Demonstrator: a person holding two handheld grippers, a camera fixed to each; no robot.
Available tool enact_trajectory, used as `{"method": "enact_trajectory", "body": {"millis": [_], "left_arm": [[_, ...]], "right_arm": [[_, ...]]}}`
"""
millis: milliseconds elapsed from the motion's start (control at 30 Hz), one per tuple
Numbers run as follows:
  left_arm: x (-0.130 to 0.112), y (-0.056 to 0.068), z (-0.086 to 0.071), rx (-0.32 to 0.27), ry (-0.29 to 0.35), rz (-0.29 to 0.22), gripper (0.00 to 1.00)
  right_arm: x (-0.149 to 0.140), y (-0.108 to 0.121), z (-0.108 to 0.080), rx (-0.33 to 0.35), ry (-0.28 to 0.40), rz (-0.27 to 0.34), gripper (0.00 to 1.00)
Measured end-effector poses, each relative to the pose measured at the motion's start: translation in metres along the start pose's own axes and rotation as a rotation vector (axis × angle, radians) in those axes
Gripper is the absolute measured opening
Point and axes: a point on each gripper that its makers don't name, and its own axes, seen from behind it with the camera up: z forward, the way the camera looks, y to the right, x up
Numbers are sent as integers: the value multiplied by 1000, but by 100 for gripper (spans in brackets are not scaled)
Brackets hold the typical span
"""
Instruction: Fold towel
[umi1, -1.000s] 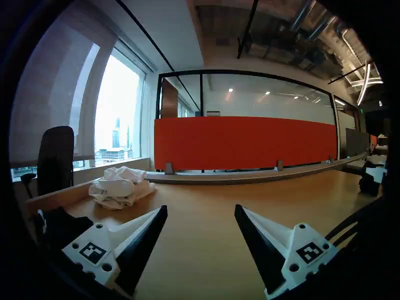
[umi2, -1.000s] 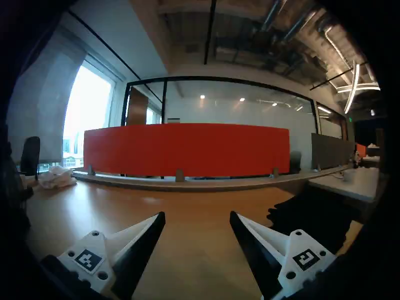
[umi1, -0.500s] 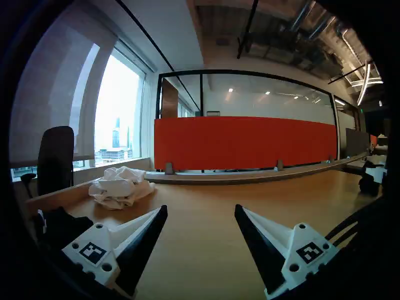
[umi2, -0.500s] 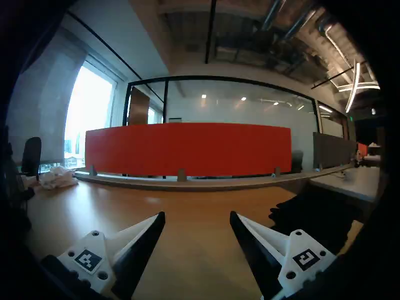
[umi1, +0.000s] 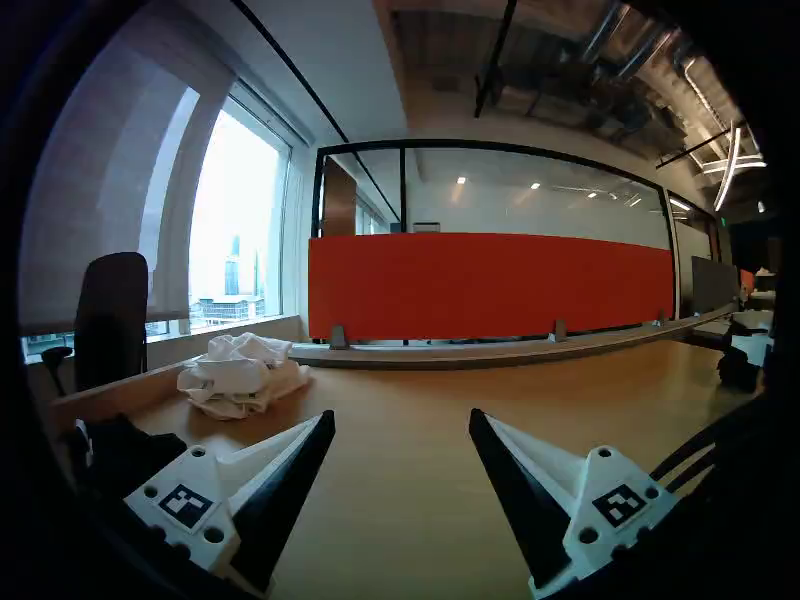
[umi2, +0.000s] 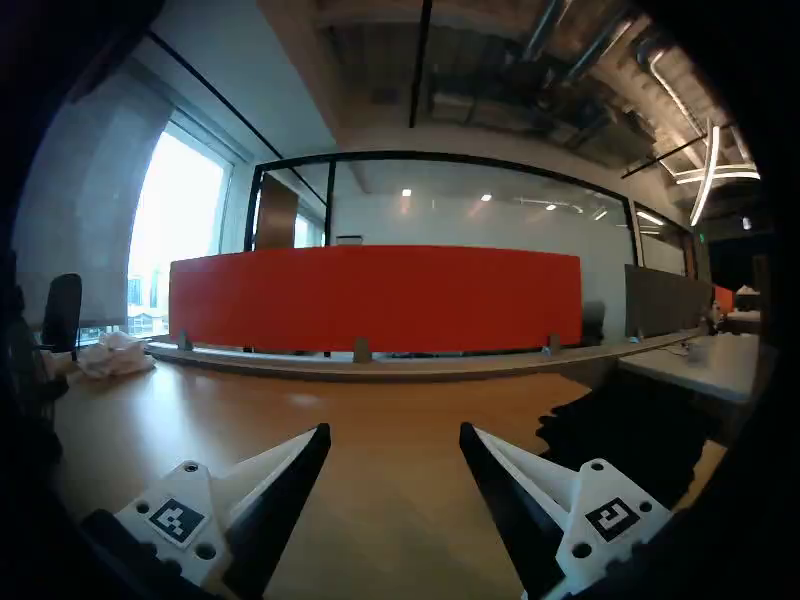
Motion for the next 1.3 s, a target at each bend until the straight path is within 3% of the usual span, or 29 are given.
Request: {"method": "enact_trajectory", "body": {"millis": [1300], "left_arm": [[5, -1, -1, 0, -2, -2, 100]], "right_arm": [[1, 0, 0, 0, 0, 1, 100]]}}
